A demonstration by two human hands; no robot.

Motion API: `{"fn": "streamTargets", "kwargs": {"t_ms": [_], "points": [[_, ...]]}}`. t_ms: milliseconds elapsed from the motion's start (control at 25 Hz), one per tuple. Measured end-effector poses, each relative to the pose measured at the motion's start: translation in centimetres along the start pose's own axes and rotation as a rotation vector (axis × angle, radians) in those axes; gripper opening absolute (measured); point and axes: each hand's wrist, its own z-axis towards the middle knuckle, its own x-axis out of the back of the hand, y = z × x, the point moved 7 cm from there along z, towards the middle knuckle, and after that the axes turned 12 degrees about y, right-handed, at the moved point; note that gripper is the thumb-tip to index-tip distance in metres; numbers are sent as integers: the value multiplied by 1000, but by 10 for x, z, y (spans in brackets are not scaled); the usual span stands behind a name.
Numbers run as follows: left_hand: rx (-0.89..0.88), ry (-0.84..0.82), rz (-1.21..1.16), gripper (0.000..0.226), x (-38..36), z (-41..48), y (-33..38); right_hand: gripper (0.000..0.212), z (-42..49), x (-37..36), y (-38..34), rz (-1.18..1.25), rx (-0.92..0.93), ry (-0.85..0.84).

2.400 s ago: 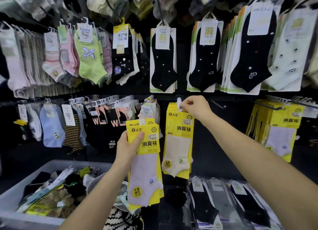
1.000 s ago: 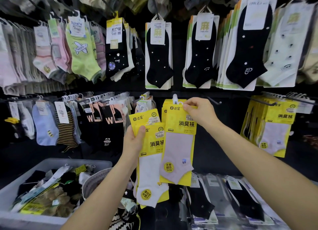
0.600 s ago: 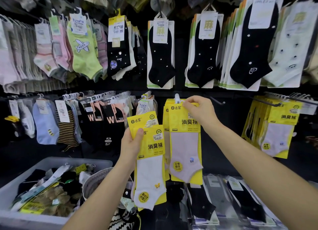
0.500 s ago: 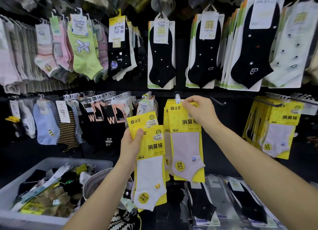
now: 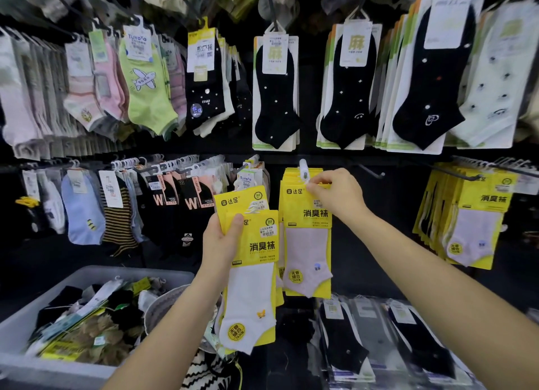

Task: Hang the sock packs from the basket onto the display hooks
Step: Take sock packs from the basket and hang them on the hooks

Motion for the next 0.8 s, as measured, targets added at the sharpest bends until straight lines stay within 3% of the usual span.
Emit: {"fn": "streamTargets", "kwargs": {"t_ms": [120,200,280,400,640,800], "points": [[-49,24,20,5,2,0,7,27,-3,12,-2,-15,13,109],[-60,9,5,7,-2,-3,9,17,-12,19,-19,87,127,160],[-59,-11,-13,8,-10,-8,11,21,-27,8,-35,151,196,7],[0,-34,-83,10,-22,-15,11,47,-43,-11,-32,-1,134,-194],[62,-297,-242,48,-43,-27,11,27,-35,0,-6,221,-56,-158],[-6,-223,-171,36,-42,-26,7,25,-36,3,3,223,-104,-228]]}}
